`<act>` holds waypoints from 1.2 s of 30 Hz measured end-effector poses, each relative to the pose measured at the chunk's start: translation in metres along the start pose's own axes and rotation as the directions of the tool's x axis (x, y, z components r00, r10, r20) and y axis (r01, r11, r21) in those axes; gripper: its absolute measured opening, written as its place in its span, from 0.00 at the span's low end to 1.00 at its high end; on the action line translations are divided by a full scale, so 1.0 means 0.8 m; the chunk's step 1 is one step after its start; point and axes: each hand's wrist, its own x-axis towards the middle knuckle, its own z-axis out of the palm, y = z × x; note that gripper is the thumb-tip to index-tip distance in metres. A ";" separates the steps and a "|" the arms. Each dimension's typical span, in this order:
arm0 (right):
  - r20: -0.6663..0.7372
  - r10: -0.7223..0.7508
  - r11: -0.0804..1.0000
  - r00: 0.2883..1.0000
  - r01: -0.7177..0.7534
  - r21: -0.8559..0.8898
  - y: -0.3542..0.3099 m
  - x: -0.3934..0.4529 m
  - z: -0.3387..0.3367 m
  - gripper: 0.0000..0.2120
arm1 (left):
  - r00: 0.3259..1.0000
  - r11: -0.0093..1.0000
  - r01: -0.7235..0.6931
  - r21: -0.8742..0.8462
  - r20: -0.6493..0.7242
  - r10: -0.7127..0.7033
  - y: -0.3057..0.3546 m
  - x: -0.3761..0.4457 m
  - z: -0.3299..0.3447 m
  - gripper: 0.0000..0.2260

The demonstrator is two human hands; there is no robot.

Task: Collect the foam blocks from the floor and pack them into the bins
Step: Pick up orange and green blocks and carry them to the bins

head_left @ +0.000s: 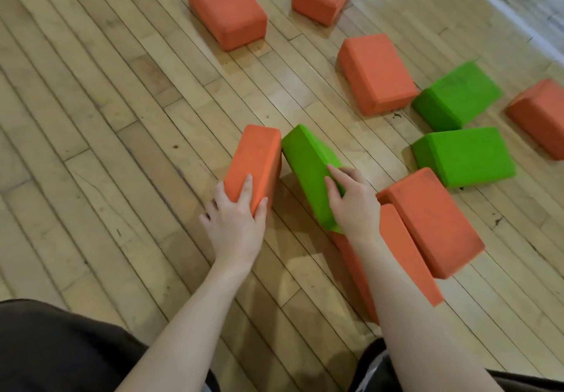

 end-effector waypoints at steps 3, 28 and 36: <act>0.095 -0.004 0.976 0.995 0.025 -0.218 0.013 0.005 -0.022 0.34 | 1.000 0.999 -0.002 -0.042 -0.001 0.002 0.022 0.005 0.000 0.24; 0.249 0.113 0.986 0.962 -0.140 0.093 -0.173 -0.074 -0.327 0.28 | 0.992 0.996 0.044 -0.072 0.122 -0.035 0.120 -0.115 -0.344 0.24; 0.334 0.074 0.989 0.940 -0.113 0.100 -0.336 -0.152 -0.493 0.27 | 0.989 0.995 0.102 0.013 0.104 -0.103 0.138 -0.229 -0.586 0.24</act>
